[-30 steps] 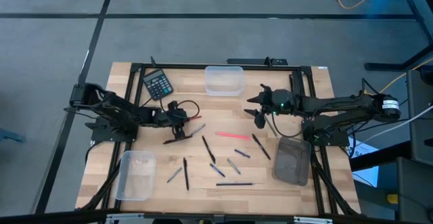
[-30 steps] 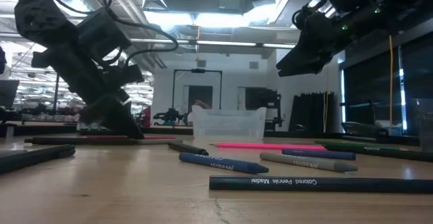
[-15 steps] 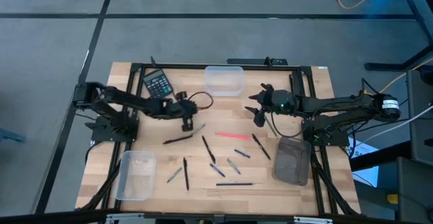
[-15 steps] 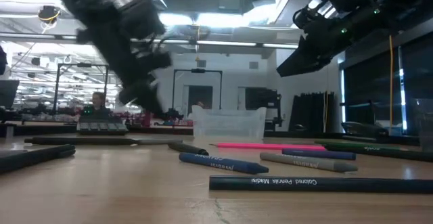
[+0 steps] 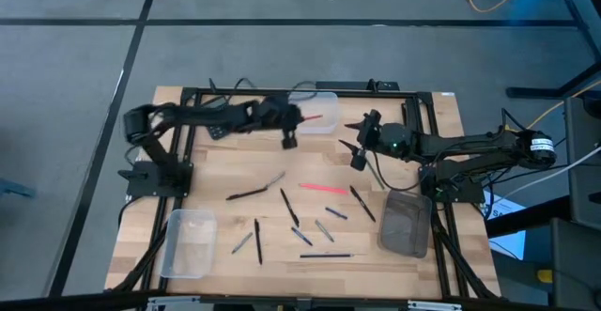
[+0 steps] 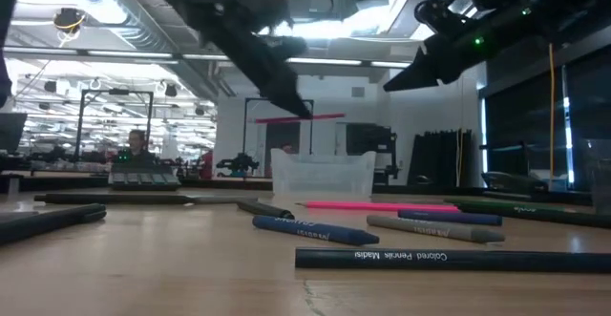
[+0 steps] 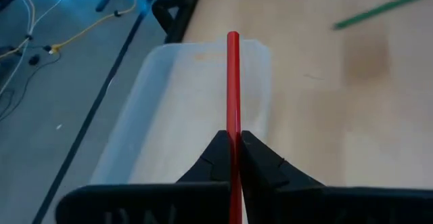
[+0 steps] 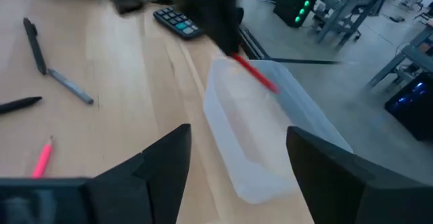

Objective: Sort crayons/erasers/pens/pencils in bins
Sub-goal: Put the red pencil into the top transparent bin

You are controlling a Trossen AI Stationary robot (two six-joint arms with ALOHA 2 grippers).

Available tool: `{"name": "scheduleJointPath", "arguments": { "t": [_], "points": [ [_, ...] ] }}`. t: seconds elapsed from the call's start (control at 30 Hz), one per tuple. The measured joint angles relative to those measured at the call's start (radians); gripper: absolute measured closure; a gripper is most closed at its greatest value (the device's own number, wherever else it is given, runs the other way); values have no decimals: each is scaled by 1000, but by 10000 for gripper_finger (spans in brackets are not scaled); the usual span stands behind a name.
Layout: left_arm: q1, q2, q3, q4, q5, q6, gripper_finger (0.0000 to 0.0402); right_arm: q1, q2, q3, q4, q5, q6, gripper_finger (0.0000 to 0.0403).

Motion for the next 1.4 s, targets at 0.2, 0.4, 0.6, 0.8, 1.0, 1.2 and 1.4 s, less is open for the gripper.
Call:
{"name": "scheduleJointPath", "arguments": {
  "t": [0.2, 0.4, 0.6, 0.8, 1.0, 1.2, 1.4],
  "points": [
    [58, 170, 160, -7, 4, 67, 398, 0, 0, 0, -39, -7, 49, 157],
    [82, 295, 228, -15, -1, 47, 400, 0, 0, 0, -25, -7, 78, 157],
    [86, 316, 244, 6, -211, 46, 369, 0, 0, 0, -26, -4, 105, 157],
    [74, 284, 244, -15, -271, 43, 323, -1, 0, 0, -33, -31, 283, 157],
    [30, 286, 244, 77, -275, 38, 303, 2, 4, 0, -47, -42, 382, 157],
    [1, 257, 244, 151, -375, 125, 303, 24, 14, -1, -50, -41, 394, 157],
    [-38, 157, 244, 86, -388, 119, 303, 57, 14, -1, -57, -41, 425, 157]
  ]
}}
